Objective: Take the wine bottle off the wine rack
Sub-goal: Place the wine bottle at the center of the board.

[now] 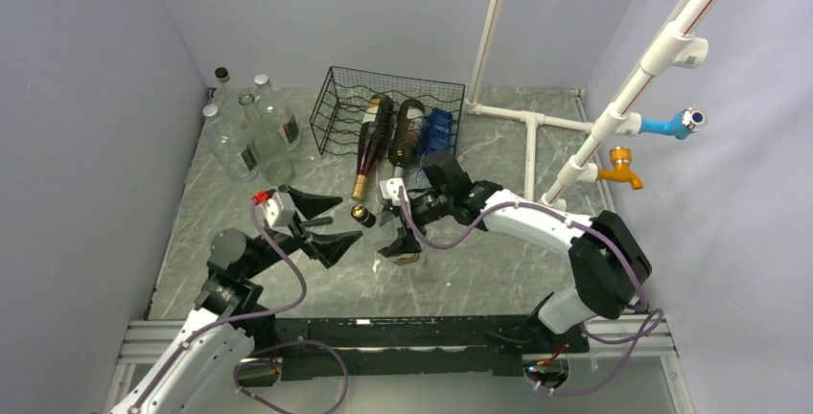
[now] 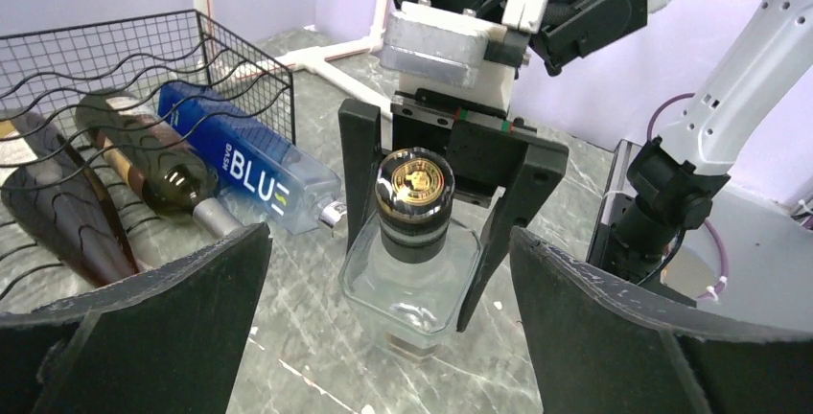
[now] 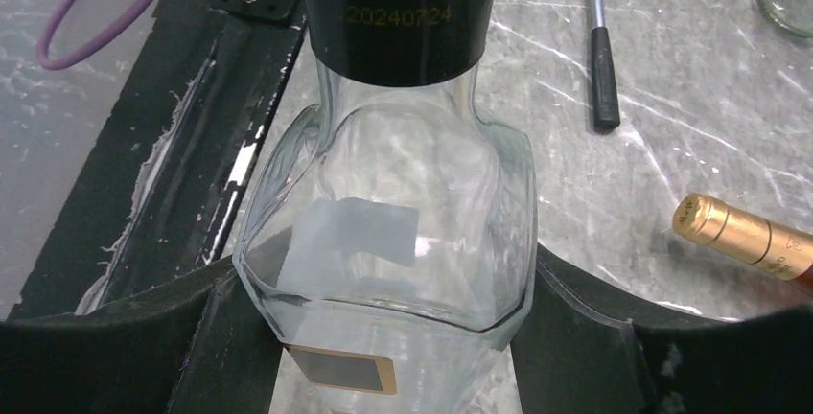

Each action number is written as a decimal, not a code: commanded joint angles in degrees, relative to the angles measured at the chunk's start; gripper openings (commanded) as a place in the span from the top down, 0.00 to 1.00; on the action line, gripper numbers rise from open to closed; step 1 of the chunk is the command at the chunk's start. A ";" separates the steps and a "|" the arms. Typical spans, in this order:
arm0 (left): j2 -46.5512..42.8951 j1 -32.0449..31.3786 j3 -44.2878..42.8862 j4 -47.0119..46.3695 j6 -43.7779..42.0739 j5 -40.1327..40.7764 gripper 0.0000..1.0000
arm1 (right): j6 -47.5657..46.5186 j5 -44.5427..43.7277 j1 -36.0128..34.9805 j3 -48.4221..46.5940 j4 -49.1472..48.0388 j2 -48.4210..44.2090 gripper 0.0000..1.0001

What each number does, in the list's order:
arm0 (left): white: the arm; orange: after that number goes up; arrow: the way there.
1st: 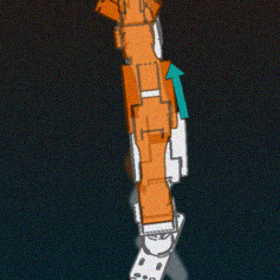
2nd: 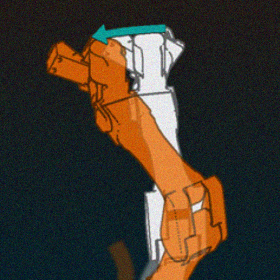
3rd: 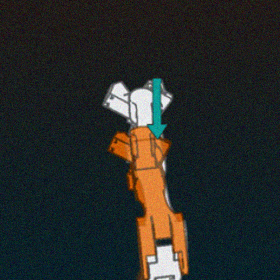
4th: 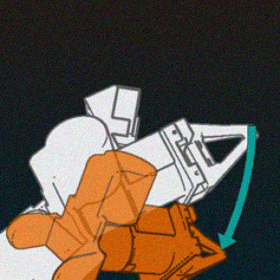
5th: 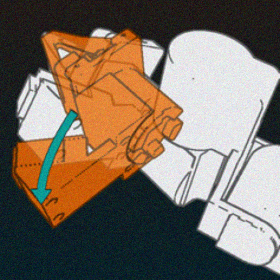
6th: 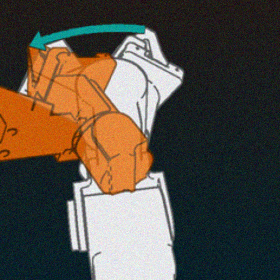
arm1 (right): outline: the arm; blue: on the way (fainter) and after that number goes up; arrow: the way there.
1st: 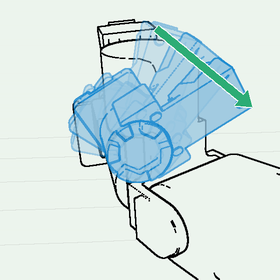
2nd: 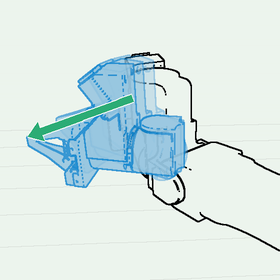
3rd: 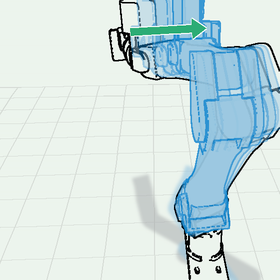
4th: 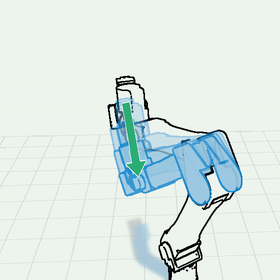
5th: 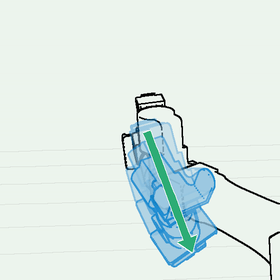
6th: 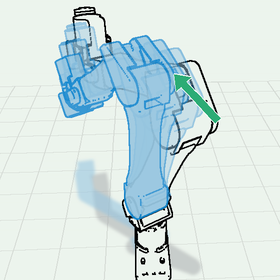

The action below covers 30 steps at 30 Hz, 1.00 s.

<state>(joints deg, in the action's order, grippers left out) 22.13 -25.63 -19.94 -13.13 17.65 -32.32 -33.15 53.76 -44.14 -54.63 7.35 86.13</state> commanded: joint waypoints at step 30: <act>26.87 -10.98 10.48 -54.69 -0.33 2.99 0.32 | 0.19 11.10 2.92 -0.10 -1.27 -1.83 0.91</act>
<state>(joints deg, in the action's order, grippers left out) 47.83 -36.12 -9.87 -60.66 16.12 -29.56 -32.97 59.75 -41.45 -54.13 9.41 86.13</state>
